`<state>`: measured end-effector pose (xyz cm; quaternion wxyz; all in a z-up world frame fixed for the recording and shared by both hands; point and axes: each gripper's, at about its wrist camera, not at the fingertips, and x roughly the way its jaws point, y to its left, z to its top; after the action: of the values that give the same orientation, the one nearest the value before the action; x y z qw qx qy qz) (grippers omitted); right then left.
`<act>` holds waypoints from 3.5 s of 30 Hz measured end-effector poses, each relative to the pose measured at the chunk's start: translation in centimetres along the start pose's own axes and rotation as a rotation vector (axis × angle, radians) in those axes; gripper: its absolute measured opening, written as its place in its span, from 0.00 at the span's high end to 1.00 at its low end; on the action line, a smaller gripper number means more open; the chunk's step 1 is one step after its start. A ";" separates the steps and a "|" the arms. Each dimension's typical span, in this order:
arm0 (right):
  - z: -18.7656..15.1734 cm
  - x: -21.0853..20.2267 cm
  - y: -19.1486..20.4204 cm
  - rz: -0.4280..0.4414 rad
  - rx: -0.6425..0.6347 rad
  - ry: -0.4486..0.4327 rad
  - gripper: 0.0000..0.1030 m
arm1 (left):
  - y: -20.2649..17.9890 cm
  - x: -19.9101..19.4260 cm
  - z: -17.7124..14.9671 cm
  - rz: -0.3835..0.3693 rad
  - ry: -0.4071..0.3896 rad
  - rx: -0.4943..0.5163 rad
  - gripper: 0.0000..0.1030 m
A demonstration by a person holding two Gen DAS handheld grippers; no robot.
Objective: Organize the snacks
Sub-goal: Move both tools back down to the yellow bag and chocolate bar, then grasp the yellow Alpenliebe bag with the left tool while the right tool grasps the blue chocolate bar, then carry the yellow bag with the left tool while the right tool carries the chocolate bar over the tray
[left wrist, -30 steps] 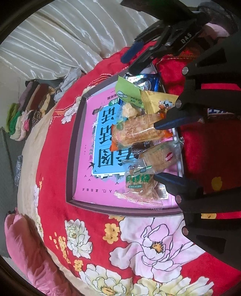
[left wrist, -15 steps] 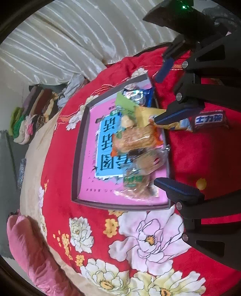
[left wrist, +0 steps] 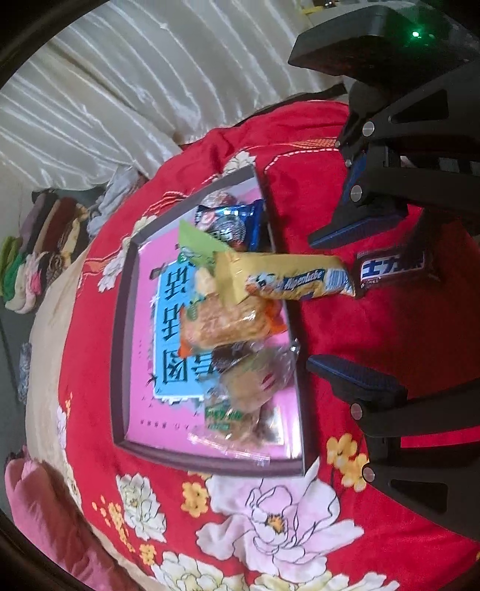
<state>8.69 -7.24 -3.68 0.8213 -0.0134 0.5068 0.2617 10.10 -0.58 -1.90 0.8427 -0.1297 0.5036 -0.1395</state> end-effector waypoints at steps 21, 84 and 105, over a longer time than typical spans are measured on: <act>-1.2 1.1 -2.1 -0.057 0.048 0.069 0.69 | -1.0 5.2 0.2 -0.054 0.087 -0.032 0.69; 6.5 -3.4 -10.5 -0.164 0.099 -0.363 0.69 | 0.6 2.0 4.6 0.050 -0.049 -0.054 0.81; 7.2 -1.6 -10.5 -0.173 0.074 -0.335 0.69 | 1.0 2.9 4.8 0.054 -0.037 -0.063 0.81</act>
<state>18.73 -14.87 -1.37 0.9136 0.0171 0.3691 0.1698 15.78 -0.34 -2.39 0.8509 -0.1452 0.4952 -0.0983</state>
